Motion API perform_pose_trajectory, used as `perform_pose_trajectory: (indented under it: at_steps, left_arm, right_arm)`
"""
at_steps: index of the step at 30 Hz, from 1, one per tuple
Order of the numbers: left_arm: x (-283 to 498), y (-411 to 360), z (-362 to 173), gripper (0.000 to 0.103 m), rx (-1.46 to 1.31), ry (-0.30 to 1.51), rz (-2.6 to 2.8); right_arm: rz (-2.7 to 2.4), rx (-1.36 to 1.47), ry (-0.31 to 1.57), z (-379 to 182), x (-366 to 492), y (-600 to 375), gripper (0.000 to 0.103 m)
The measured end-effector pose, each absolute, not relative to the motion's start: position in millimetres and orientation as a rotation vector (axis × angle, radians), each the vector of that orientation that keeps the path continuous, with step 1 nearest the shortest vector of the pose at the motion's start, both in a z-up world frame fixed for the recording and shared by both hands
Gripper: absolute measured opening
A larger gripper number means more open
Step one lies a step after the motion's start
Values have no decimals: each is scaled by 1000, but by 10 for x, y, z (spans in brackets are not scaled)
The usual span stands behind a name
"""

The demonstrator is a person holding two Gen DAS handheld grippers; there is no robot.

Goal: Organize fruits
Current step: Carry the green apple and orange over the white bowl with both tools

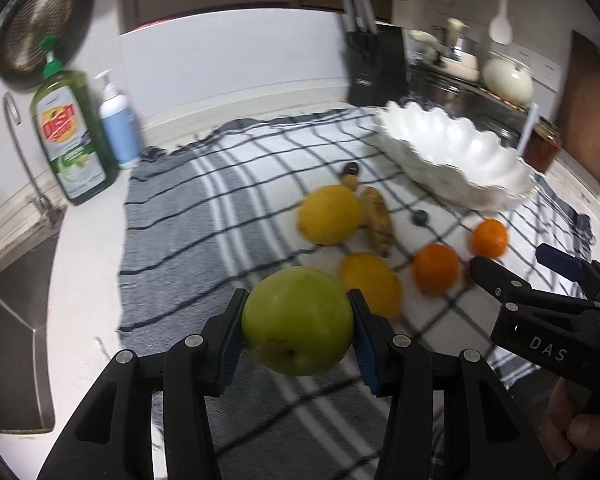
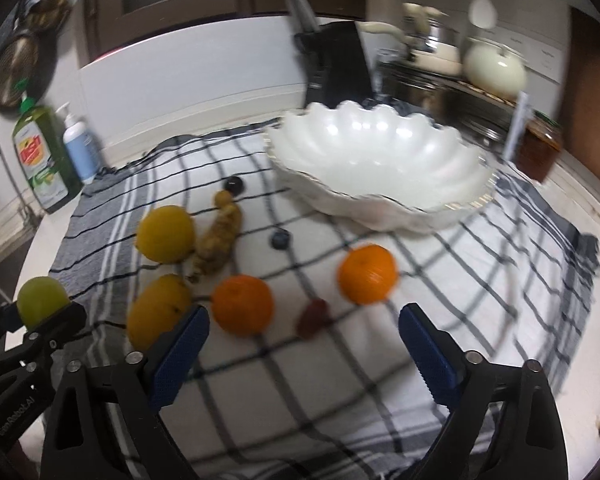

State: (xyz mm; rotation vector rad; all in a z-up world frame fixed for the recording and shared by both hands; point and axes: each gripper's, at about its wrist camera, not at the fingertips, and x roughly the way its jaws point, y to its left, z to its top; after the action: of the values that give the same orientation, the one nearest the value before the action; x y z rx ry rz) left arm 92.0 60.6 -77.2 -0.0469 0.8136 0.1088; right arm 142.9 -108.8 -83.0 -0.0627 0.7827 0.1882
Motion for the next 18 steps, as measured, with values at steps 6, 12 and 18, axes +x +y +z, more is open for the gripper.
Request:
perform_pose_trajectory:
  at_steps: [6, 12, 18]
  left_arm:
    - [995, 824, -819, 48, -69, 821, 150]
    - [1049, 886, -860, 48, -74, 833, 157]
    - [1098, 889, -875, 48, -74, 839, 155]
  right_arm:
    - [237, -109, 814, -926, 1598, -804, 76]
    - [260, -127, 863, -1070, 1720, -684, 58]
    - [274, -135, 905, -1203, 1775, -653, 48]
